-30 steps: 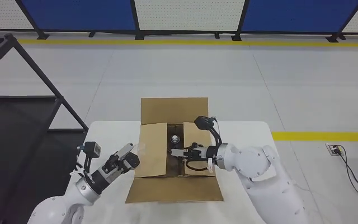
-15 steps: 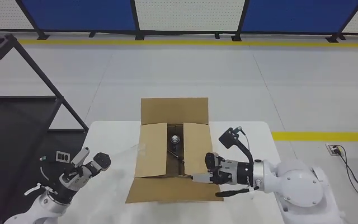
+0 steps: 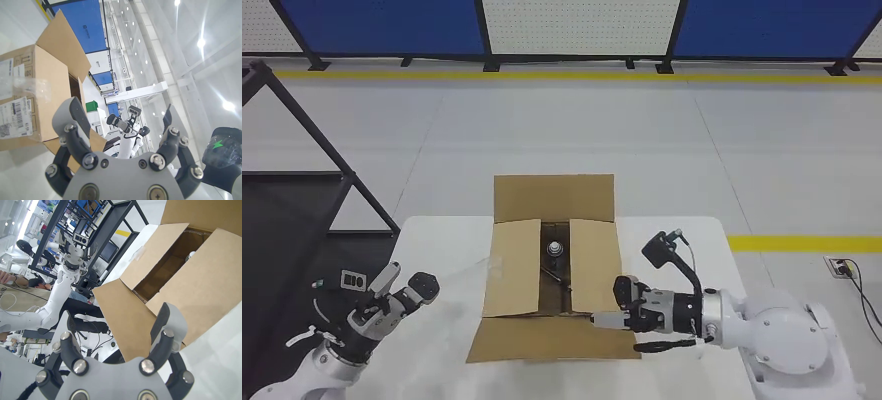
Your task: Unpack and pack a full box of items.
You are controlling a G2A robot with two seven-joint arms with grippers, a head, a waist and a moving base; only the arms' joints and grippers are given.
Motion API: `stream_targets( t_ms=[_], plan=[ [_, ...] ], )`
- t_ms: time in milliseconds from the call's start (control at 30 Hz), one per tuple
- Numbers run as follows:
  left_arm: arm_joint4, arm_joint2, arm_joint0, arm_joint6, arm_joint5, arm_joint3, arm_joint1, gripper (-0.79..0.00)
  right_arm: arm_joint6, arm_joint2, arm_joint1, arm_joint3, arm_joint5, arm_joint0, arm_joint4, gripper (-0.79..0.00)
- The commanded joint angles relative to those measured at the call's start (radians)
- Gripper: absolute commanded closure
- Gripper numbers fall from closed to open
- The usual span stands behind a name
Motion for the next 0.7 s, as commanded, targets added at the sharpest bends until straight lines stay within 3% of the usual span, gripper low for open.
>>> stream_targets(
  t_ms=[0,167,300,467,667],
  plan=[
    [-0.007,-0.012,-0.003,-0.003,0.002,0.011,0.001,-0.785,0.068,0.063,0.012,0.006,0.005,-0.023,0.048,-0.785],
    [-0.010,-0.025,-0.017,0.001,0.013,0.024,0.003,-0.785,0.223,0.189,0.042,0.027,0.030,-0.097,0.113,-0.785],
    [-0.013,-0.024,-0.029,0.009,0.020,0.022,0.003,-0.785,0.226,0.207,0.074,0.036,0.036,-0.176,0.111,-0.785],
    [-0.005,-0.017,-0.045,0.019,0.025,0.027,0.003,-0.785,0.226,0.100,0.132,0.030,0.015,-0.242,0.096,-0.785],
    [0.001,-0.009,-0.050,0.026,0.023,0.030,0.003,-0.785,0.226,-0.030,0.191,0.003,-0.020,-0.194,0.161,-0.785]
  ],
)
